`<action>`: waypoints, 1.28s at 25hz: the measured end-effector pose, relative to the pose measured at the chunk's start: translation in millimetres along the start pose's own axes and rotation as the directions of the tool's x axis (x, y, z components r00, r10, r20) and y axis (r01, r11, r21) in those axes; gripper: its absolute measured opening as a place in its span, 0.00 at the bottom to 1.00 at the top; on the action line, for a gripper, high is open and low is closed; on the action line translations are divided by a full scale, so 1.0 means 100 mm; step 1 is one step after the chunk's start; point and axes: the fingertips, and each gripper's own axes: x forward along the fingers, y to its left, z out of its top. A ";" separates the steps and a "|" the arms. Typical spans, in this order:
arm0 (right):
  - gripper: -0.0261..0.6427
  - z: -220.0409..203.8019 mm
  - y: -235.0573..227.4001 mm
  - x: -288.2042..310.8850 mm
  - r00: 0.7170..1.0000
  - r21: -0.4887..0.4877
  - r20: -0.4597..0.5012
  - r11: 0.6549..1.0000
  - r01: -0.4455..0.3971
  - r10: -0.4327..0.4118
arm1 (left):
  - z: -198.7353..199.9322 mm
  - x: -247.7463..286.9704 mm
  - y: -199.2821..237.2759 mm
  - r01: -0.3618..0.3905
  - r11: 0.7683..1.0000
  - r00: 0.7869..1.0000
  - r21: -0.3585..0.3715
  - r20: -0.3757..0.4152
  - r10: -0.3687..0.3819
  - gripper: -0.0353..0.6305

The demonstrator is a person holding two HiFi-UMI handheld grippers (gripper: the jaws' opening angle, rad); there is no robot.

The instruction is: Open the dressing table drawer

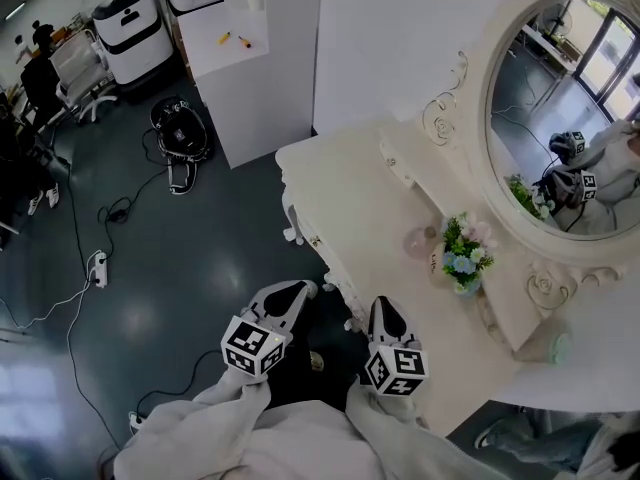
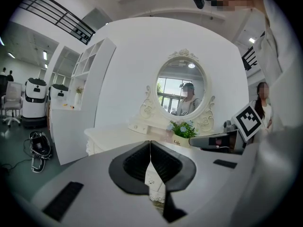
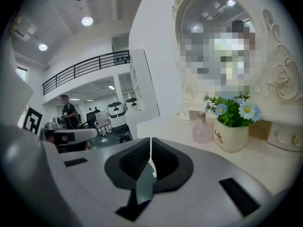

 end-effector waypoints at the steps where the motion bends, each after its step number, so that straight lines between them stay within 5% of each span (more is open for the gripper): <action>1: 0.09 0.02 -0.01 0.02 1.000 0.002 0.002 1.000 0.002 -0.002 | 0.02 0.02 0.01 0.001 1.000 1.000 0.003 0.000 -0.001 0.08; 10: 0.09 0.19 -0.14 0.36 1.000 0.011 0.002 1.000 0.018 -0.018 | 0.16 0.38 0.21 0.017 1.000 1.000 0.004 -0.001 -0.017 0.08; 32: 0.09 0.83 -0.58 1.02 0.979 0.062 0.009 0.977 0.205 -0.206 | 0.73 1.46 0.70 0.181 0.983 0.982 0.013 -0.051 -0.180 0.08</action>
